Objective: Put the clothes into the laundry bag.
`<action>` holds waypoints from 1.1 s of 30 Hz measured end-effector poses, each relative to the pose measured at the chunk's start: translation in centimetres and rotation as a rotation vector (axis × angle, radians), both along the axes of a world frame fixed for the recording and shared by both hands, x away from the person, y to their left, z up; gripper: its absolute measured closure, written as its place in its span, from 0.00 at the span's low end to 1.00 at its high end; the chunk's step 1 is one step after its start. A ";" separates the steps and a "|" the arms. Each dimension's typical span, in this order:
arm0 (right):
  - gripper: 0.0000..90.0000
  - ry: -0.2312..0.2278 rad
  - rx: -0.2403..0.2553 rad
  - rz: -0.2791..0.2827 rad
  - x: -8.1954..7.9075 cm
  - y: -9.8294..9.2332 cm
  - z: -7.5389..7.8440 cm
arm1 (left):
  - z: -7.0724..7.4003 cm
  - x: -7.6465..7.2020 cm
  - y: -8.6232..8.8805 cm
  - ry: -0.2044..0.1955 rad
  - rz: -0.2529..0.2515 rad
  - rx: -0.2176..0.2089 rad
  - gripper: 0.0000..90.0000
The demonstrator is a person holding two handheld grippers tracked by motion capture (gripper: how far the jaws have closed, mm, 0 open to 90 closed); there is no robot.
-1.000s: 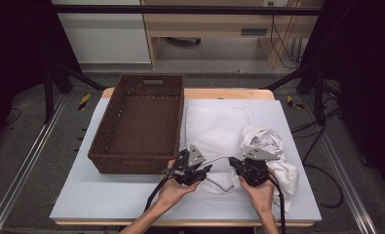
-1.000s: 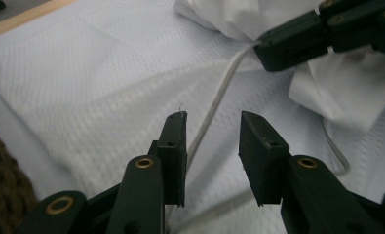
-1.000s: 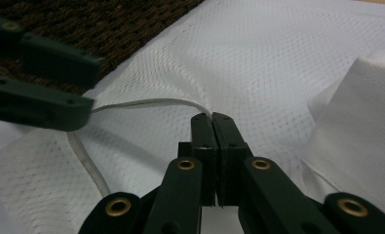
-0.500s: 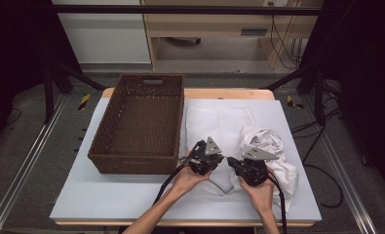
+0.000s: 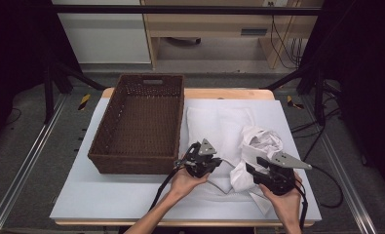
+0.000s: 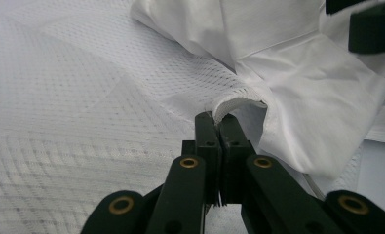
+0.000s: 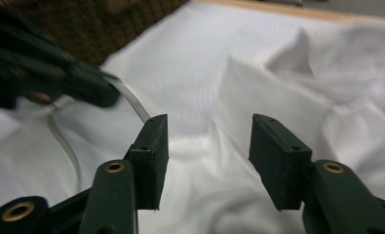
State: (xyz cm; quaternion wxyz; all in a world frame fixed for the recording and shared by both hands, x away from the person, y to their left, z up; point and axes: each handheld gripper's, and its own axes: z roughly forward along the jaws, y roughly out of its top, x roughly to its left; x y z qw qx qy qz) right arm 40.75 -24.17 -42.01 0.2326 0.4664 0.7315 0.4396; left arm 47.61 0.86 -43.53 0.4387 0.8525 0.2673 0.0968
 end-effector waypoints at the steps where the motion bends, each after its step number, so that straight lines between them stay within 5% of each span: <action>1: 0.54 0.025 -0.023 -0.012 0.0 -0.5 -1.1 | 0.0 -0.1 0.0 0.001 -0.001 -0.007 0.98; 5: 0.61 0.063 -0.037 -0.014 0.7 -0.4 -2.3 | 0.0 -0.6 -0.1 -0.017 0.003 -0.005 0.98; 9: 0.97 0.127 -0.078 -0.007 2.1 0.5 -3.3 | -0.1 -1.1 0.0 -0.019 0.008 0.002 0.98; 13: 0.98 0.101 -0.079 0.000 1.8 0.5 -2.7 | -0.1 -1.1 0.1 -0.009 0.015 -0.010 0.98; 15: 0.98 0.021 -0.023 0.054 0.9 0.5 -1.3 | 0.0 -0.7 0.2 0.021 0.021 -0.038 0.98; 17: 0.98 0.001 -0.003 0.080 0.6 0.5 -0.8 | 0.0 -0.6 0.2 0.031 0.024 -0.047 0.98; 19: 0.98 -0.039 0.059 0.188 -0.4 1.5 0.5 | 0.2 -0.1 0.0 0.028 0.043 -0.049 0.98; 20: 0.98 -0.039 0.059 0.188 -0.4 1.5 0.5 | 0.2 -0.1 0.0 0.028 0.043 -0.049 0.98; 21: 0.98 -0.030 0.069 0.246 -0.6 2.5 0.3 | 0.3 0.0 0.0 0.025 0.046 -0.050 0.98; 24: 0.98 0.002 0.037 0.264 -0.5 3.5 -0.6 | 0.9 0.1 0.0 0.013 0.057 -0.071 0.99; 25: 0.98 0.056 0.024 0.272 0.2 4.4 -2.2 | 1.1 0.0 0.2 0.005 0.057 -0.076 0.99; 30: 0.98 0.129 0.004 0.260 1.6 5.3 -4.8 | 1.6 -0.4 0.4 -0.005 0.057 -0.111 0.99; 33: 0.96 0.134 -0.064 0.233 2.2 6.5 -6.3 | 1.5 -1.0 0.5 -0.013 0.046 -0.105 0.99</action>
